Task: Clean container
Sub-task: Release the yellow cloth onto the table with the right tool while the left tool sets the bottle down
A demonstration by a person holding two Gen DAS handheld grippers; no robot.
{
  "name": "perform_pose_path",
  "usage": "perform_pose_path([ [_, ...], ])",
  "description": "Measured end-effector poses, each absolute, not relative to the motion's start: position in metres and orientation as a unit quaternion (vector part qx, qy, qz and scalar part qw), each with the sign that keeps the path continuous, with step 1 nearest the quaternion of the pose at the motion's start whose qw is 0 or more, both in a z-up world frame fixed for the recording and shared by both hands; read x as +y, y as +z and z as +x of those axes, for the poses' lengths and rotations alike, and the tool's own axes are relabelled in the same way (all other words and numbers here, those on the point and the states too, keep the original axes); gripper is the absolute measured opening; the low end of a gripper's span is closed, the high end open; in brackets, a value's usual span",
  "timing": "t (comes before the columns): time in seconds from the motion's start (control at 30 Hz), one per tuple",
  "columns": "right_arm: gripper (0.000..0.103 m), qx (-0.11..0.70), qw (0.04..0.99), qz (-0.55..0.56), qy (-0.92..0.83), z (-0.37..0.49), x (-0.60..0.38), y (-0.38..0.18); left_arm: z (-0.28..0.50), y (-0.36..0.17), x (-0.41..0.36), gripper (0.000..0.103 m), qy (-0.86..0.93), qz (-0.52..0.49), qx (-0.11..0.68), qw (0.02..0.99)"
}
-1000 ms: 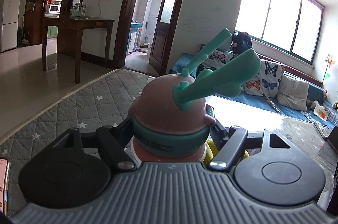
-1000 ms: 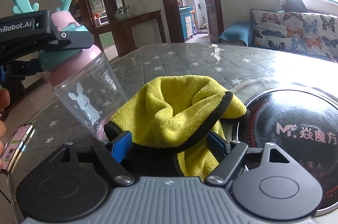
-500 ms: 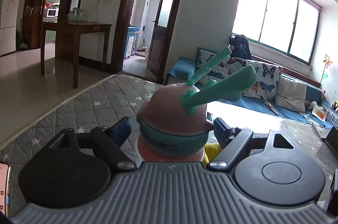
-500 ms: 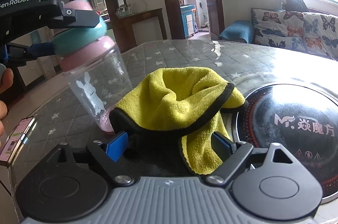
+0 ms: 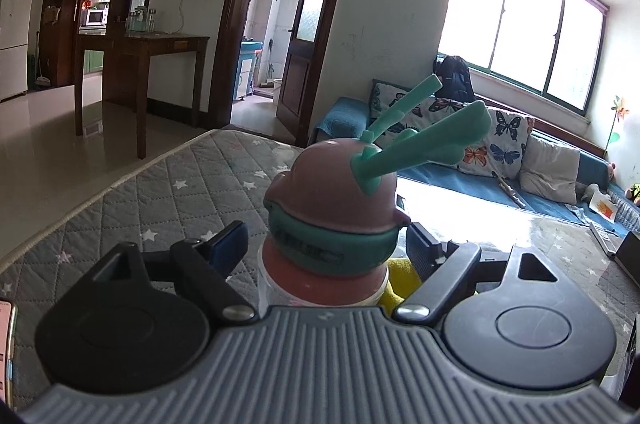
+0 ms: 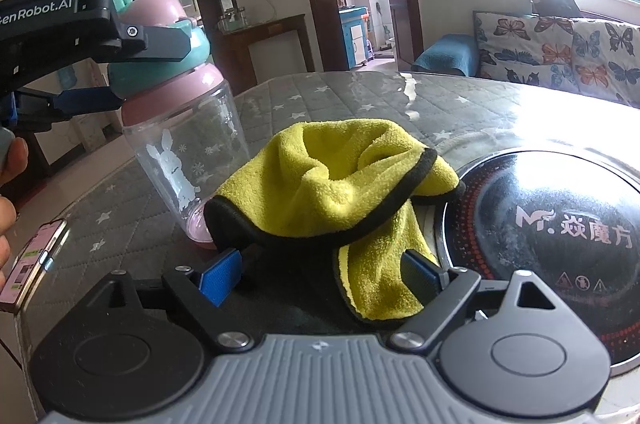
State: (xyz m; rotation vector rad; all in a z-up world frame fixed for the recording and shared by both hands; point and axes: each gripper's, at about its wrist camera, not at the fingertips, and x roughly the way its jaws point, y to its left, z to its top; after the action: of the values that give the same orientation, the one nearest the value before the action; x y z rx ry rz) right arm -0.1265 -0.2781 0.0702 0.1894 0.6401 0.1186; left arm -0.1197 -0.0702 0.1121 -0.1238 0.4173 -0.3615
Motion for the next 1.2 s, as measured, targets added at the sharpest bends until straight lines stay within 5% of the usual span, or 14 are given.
perform_pose_path([
  [0.57,0.093,0.322,0.942,0.075,0.059,-0.143,-0.274,0.068,-0.154,0.106,-0.049,0.091,-0.164,-0.067,0.209,0.962],
  [1.2,0.099,0.321,0.946,0.016,0.038,-0.168,-0.260,0.063,-0.156,0.047,-0.031,0.093,-0.102,-0.093,0.306,0.942],
])
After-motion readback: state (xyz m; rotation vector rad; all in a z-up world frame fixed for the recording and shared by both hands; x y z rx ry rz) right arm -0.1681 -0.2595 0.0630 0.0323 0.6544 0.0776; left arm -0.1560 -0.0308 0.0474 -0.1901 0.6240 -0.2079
